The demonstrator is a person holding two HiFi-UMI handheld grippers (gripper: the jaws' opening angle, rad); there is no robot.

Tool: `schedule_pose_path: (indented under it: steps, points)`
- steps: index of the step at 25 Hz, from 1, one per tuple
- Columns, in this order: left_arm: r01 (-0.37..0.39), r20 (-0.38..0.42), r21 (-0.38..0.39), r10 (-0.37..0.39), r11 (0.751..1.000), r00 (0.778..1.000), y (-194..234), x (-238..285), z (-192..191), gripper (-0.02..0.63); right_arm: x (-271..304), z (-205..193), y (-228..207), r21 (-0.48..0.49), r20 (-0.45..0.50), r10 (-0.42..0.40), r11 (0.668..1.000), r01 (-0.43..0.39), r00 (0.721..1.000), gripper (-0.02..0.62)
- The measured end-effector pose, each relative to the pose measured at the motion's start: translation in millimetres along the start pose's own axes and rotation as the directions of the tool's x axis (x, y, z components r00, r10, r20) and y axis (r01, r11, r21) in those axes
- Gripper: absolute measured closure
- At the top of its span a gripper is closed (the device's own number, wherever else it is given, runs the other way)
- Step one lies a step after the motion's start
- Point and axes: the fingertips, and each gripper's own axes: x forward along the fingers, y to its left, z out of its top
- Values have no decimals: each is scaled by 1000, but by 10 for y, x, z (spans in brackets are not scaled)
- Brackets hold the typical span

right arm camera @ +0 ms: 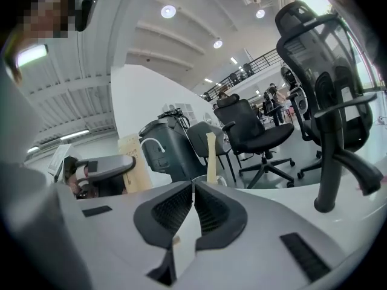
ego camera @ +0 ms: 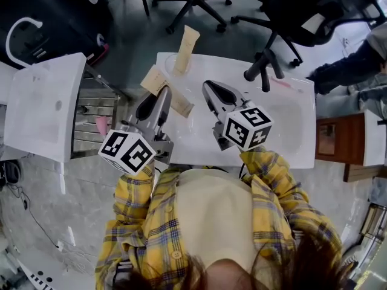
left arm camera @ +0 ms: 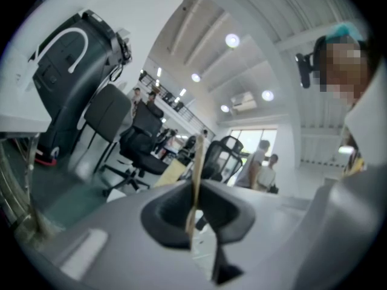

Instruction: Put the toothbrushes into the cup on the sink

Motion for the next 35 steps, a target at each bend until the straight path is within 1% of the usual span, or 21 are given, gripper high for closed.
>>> schedule_pose_path:
  steps: [4,11,17,24,28,32,35]
  points:
    - [9,17,23,-10,1000,1000,-12,46,119,574,-100,-88,-1,16,-13,-14,1000,14,1000,574]
    - [2,77,98,-10,995,997,51,167,469,575,-189,-222,16,40,-35,-19,999,21,999,574]
    - [-2,115,199,-21,980,993,113,334,684,575,-213,-320,45,53,-49,-20,998,22,999,574]
    - [-9,144,258,-30,966,989,245,517,764,575,-239,-359,38,47,-54,-35,998,38,998,574]
    - [-6,123,271,-29,963,992,366,659,647,575,-250,-433,31,57,-65,-40,997,44,997,574]
    - [4,82,274,-28,962,996,444,745,543,575,-248,-461,10,66,-69,-48,996,53,996,574]
    - [27,36,277,-38,961,999,472,801,463,574,-242,-488,-2,75,-75,-55,995,60,996,574]
